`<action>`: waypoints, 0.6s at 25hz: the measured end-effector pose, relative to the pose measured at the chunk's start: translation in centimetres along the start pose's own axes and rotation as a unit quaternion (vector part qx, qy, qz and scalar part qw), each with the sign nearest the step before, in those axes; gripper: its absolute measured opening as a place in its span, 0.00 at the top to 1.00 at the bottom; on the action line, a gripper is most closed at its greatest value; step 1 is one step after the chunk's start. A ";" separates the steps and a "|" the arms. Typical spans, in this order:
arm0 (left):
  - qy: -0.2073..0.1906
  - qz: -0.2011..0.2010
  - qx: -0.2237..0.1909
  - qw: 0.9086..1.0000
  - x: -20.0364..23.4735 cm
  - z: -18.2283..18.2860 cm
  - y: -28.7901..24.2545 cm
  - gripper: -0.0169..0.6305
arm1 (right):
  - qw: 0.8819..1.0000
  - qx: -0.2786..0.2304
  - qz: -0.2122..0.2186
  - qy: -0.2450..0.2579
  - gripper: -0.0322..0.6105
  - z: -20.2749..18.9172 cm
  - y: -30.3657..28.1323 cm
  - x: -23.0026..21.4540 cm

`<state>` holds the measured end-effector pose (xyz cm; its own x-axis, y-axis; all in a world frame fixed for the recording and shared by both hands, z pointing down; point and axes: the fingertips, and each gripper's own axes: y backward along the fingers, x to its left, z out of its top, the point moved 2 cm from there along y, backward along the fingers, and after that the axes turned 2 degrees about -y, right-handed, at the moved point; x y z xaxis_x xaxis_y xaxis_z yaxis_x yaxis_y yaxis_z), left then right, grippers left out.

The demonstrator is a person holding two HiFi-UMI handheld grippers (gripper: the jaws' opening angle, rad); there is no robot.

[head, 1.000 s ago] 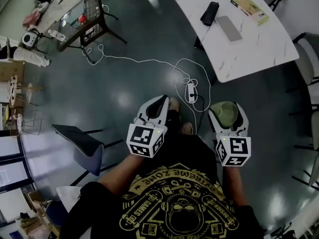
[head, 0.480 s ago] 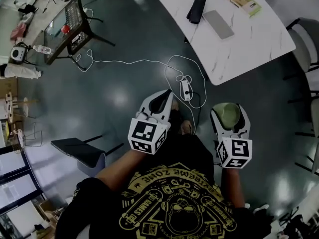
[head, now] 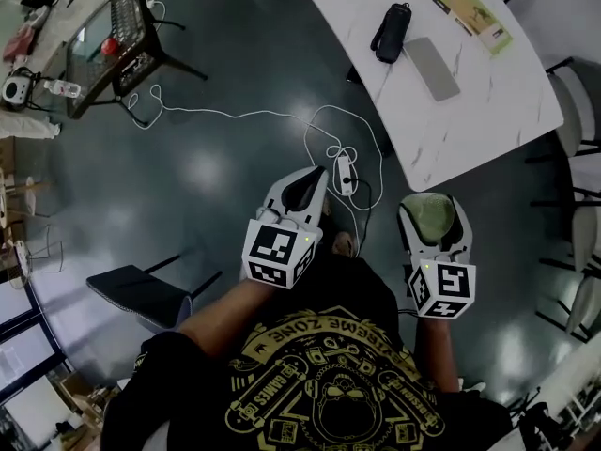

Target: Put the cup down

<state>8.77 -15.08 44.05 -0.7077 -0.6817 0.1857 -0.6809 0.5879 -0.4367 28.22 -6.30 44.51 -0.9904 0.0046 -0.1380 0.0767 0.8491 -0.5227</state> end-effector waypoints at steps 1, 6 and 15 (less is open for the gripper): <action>0.002 -0.001 -0.003 1.000 0.8 0.4 -0.3 0.96 | 1.000 0.002 0.002 0.005 0.32 0.6 -0.8 0.5; 0.005 -0.015 -0.014 1.000 3.9 1.9 -1.9 0.96 | 1.000 0.002 0.010 0.023 0.32 3.6 -4.4 3.3; -0.023 -0.063 -0.036 0.997 5.3 5.6 -5.5 0.96 | 0.999 -0.004 -0.033 0.033 0.32 7.1 -6.4 3.0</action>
<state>9.82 -24.41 42.56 -0.6079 -0.7698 0.1946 -0.7766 0.5252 -0.3479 25.58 -15.46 41.43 -0.9987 -0.0172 -0.0471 0.0100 0.8525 -0.5226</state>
